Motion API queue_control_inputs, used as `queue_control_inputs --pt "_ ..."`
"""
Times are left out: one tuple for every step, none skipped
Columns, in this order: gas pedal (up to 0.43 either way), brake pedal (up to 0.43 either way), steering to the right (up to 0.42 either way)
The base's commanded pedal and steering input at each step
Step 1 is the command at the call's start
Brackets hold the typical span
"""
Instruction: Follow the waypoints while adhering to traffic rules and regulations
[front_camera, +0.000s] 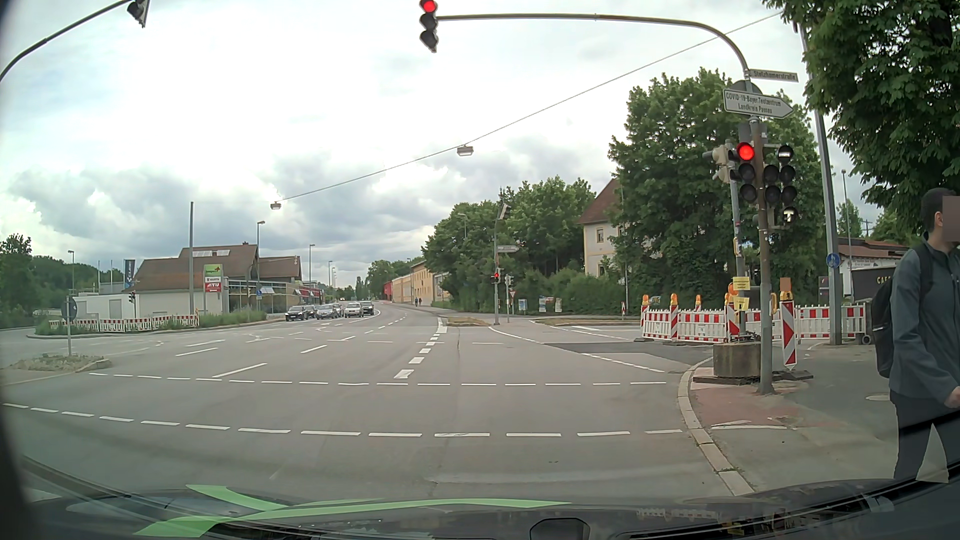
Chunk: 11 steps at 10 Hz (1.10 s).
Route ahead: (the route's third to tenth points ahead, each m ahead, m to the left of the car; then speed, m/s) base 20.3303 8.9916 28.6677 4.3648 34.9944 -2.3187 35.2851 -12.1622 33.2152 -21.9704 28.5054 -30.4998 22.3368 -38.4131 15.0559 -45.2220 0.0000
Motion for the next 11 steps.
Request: queue_control_inputs --pt "0.000 0.201 -0.004" --pt "0.000 0.201 -0.004" --pt "0.000 0.201 -0.004" --pt "0.000 0.201 -0.005" --pt "0.000 0.201 -0.004" --pt "0.000 0.201 -0.004" --pt "0.000 0.201 -0.004" --pt "0.000 0.201 -0.005" --pt "0.000 0.201 -0.005" --pt "0.000 0.201 -0.004" --pt "0.000 0.201 -0.004"
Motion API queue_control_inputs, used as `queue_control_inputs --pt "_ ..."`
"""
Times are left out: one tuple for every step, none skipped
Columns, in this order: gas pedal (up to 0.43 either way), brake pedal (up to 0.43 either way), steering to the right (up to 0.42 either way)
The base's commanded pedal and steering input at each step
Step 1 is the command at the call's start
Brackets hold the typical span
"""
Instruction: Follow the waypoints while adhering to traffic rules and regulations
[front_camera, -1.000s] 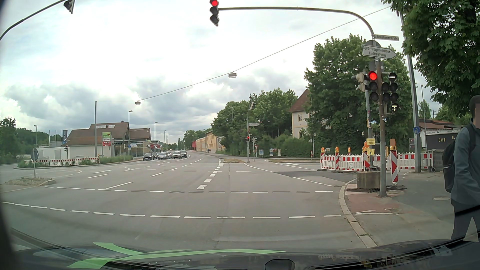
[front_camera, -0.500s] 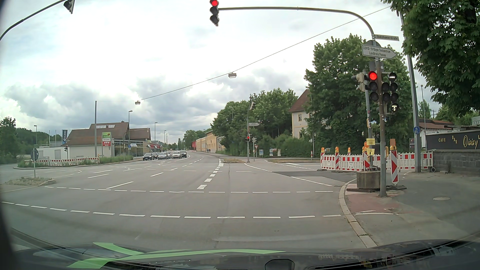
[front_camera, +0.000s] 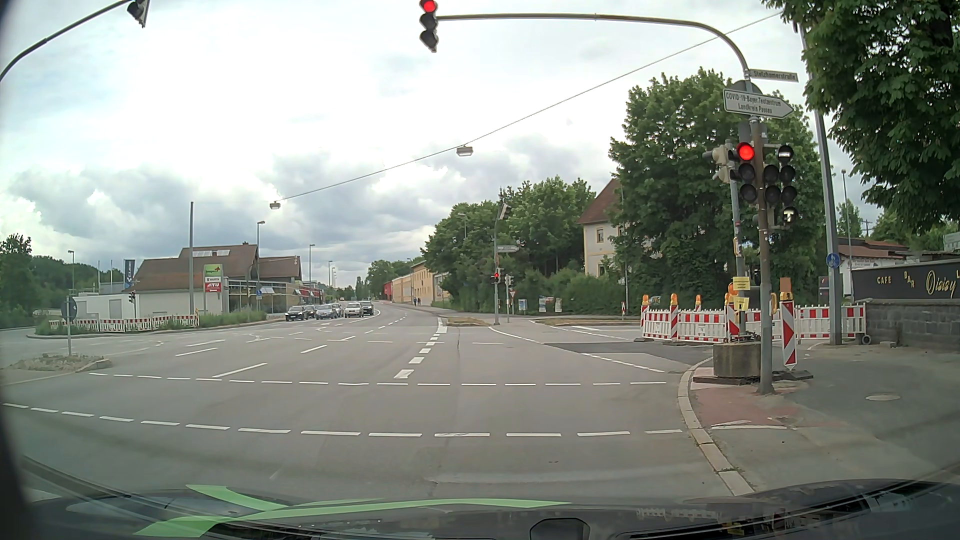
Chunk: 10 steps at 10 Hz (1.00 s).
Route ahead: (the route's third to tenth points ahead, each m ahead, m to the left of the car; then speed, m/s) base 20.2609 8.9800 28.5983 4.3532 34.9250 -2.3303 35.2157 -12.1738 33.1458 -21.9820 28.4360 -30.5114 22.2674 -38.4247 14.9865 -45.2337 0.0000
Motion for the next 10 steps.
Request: queue_control_inputs --pt "0.000 0.201 -0.005" --pt "0.000 0.201 -0.004" --pt "0.000 0.201 -0.005" --pt "0.000 0.201 -0.005" --pt "0.000 0.201 -0.005" --pt "0.000 0.201 -0.005" --pt "0.000 0.201 -0.005" --pt "0.000 0.201 -0.005" --pt "0.000 0.201 -0.004" --pt "0.000 0.201 -0.004"
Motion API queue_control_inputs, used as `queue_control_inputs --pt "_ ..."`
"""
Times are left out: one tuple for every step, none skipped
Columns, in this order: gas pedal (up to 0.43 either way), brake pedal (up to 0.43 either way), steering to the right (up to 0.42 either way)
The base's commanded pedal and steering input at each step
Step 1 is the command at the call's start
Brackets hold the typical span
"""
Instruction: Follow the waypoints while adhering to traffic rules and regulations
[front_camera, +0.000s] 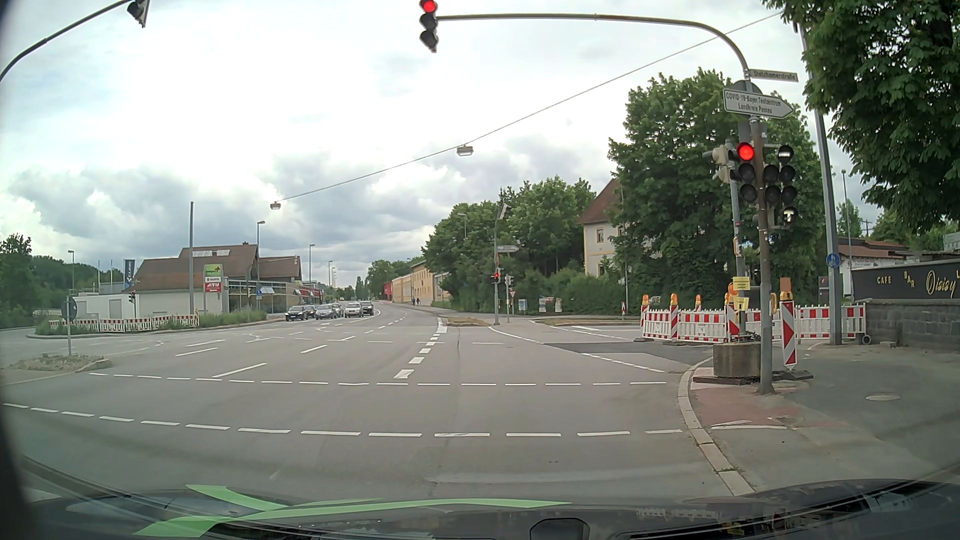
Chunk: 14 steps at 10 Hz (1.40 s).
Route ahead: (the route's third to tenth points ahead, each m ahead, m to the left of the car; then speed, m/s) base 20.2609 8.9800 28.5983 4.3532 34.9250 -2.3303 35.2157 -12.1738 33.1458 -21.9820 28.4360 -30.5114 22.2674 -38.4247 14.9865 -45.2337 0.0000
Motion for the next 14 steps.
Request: queue_control_inputs --pt "0.000 0.201 -0.005" --pt "0.000 0.201 -0.004" --pt "0.000 0.201 -0.005" --pt "0.000 0.201 -0.005" --pt "0.000 0.201 -0.004" --pt "0.000 0.201 -0.005" --pt "0.000 0.201 -0.004" --pt "0.000 0.201 -0.005" --pt "0.000 0.201 -0.005" --pt "0.000 0.201 -0.004" --pt "0.000 0.201 -0.004" --pt "0.000 0.201 -0.005" --pt "0.000 0.201 -0.005" --pt "0.000 0.201 -0.005"
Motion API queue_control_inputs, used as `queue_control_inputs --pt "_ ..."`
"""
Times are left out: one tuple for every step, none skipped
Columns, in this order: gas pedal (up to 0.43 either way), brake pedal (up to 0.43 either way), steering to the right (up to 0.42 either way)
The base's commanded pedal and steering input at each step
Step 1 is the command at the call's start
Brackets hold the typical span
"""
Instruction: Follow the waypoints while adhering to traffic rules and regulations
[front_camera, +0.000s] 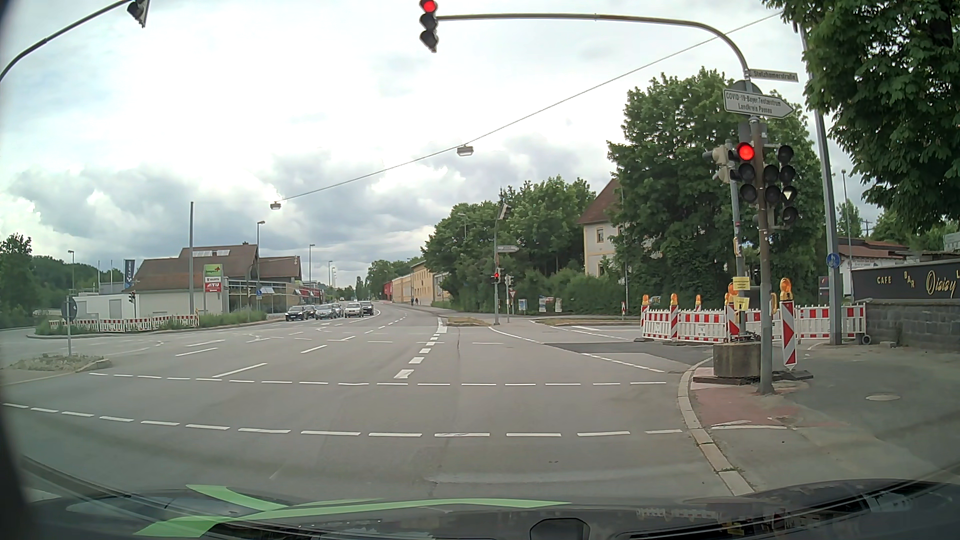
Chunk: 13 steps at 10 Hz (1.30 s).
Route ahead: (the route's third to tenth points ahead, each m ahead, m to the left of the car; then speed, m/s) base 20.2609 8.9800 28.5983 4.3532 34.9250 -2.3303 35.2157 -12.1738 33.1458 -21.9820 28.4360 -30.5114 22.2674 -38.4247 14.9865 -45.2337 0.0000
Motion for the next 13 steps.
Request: queue_control_inputs --pt "0.000 0.201 -0.004" --pt "0.000 0.201 -0.005" --pt "0.000 0.201 -0.005" --pt "0.000 0.201 -0.004" --pt "0.000 0.201 -0.005" --pt "0.000 0.201 -0.005" --pt "0.000 0.201 -0.004" --pt "0.000 0.201 -0.004" --pt "0.000 0.201 -0.004" --pt "0.000 0.201 -0.005" --pt "0.000 0.201 -0.004" --pt "0.000 0.201 -0.004" --pt "0.000 0.201 -0.004"
